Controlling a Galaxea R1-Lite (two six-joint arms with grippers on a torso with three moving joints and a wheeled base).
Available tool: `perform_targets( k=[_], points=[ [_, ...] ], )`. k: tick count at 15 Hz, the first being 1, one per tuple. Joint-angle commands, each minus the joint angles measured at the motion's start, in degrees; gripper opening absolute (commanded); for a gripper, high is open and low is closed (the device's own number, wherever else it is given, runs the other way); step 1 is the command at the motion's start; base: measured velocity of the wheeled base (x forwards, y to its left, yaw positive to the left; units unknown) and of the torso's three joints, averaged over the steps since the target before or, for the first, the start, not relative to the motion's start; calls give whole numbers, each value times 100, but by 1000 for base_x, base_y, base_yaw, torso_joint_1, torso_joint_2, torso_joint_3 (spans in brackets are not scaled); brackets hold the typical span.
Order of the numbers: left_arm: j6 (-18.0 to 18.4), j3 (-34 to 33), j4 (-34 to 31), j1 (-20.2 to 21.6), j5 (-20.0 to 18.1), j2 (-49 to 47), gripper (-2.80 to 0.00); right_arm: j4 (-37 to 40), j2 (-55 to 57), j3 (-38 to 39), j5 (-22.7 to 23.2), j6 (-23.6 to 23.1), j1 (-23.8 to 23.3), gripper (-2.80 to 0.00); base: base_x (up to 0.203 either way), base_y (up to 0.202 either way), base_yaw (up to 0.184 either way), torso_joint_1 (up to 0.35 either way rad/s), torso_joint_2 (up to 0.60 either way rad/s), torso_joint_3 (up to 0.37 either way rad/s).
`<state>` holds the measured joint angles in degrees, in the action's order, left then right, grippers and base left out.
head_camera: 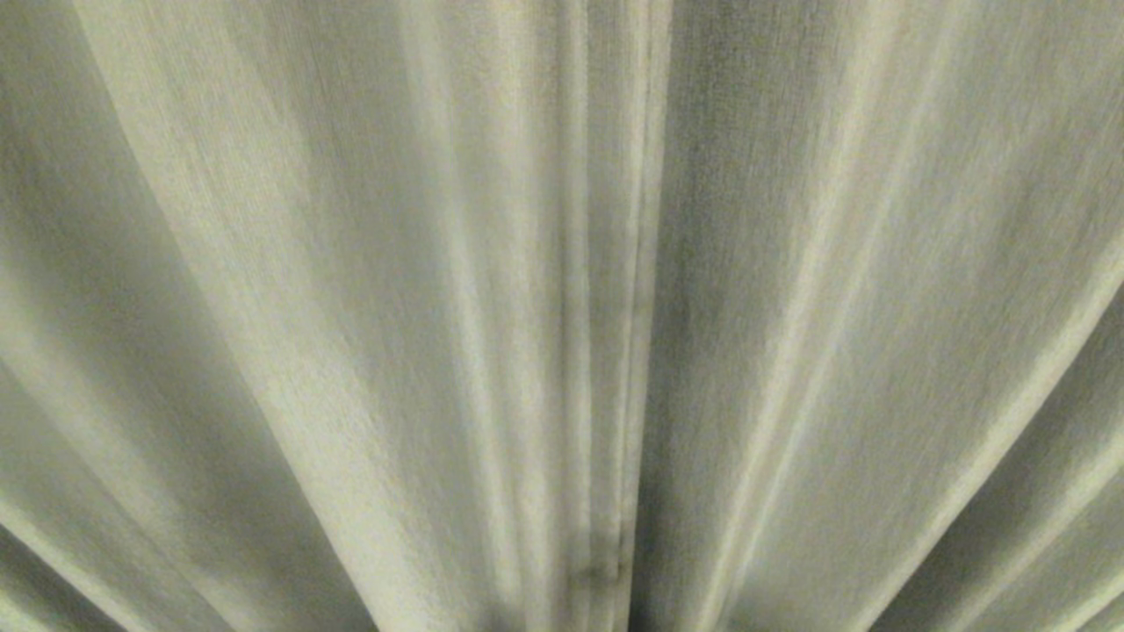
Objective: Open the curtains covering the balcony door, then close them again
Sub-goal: Pull the outer curtains open on both sides
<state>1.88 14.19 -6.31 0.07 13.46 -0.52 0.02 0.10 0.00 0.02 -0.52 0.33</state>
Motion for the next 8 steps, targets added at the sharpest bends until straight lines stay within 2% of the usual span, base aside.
perform_targets(
  k=[1,5,8],
  points=[
    [54,425,-182,-5,366,-355,-280,-2,-1,0,6,0,2,-280,0,0,0,0,0,0],
    [57,926,24,-114,530,-1418,-280,-2,-1,0,6,0,2,-280,0,0,0,0,0,0],
    [45,1210,680,-158,556,-2352,-280,-2,-1,0,6,0,2,-280,0,0,0,0,0,0]
  ],
)
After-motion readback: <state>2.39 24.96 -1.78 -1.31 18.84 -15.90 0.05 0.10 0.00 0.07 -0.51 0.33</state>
